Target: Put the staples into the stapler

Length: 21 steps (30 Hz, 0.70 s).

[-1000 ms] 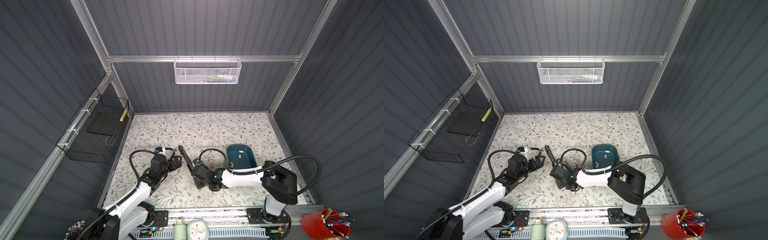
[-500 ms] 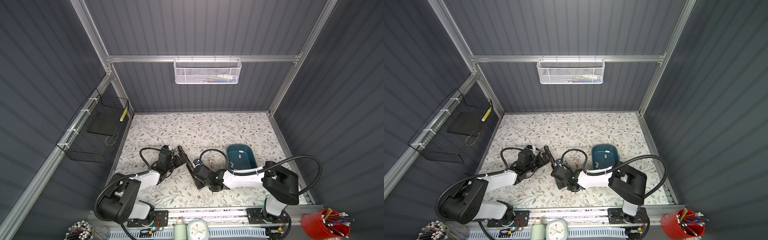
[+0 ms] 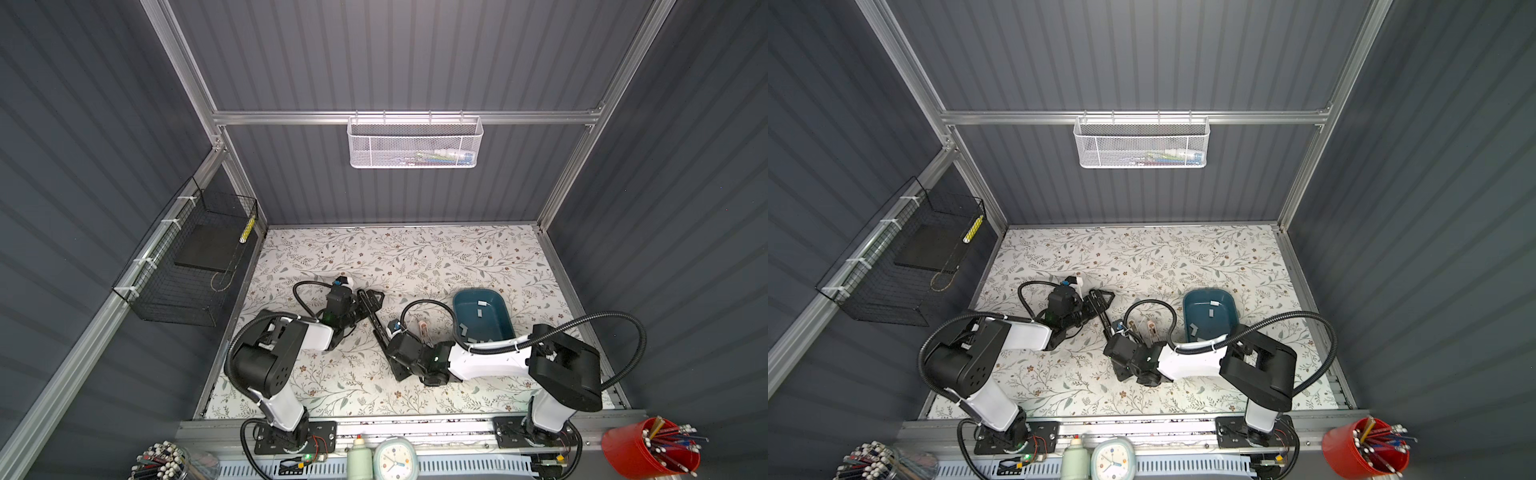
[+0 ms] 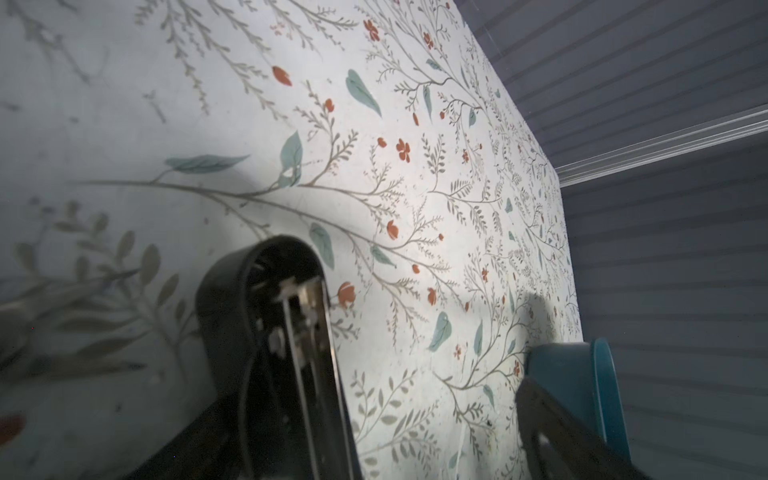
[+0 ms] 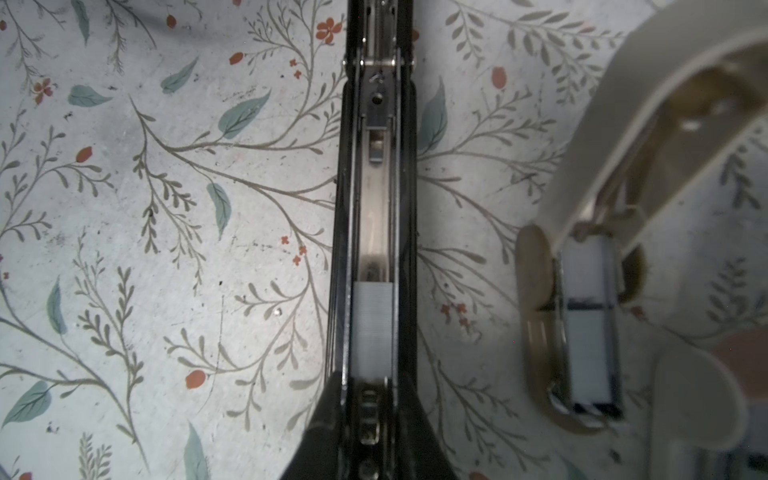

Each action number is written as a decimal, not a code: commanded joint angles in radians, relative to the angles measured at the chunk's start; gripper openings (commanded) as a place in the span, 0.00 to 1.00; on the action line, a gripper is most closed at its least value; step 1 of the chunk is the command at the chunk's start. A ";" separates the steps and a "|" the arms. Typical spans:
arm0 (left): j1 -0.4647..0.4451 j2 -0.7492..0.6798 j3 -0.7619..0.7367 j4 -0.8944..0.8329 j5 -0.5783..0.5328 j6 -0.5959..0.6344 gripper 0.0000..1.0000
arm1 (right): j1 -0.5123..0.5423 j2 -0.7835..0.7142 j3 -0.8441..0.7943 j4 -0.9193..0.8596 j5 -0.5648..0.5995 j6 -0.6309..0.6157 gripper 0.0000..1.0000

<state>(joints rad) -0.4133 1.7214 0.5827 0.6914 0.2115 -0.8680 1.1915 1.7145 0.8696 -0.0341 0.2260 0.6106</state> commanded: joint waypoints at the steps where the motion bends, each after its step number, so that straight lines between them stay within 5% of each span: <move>1: 0.004 0.078 0.002 -0.090 0.022 -0.027 0.97 | 0.028 -0.014 -0.016 0.030 -0.018 -0.027 0.00; 13: 0.011 -0.079 0.054 -0.178 -0.011 0.083 0.76 | 0.058 -0.021 -0.055 0.025 0.120 -0.072 0.04; 21: 0.003 -0.154 0.014 -0.133 0.054 0.159 0.74 | 0.067 -0.037 -0.092 0.099 0.137 -0.100 0.24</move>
<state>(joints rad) -0.4049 1.5749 0.6117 0.5400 0.2195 -0.7696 1.2510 1.7000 0.8036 0.0494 0.3347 0.5404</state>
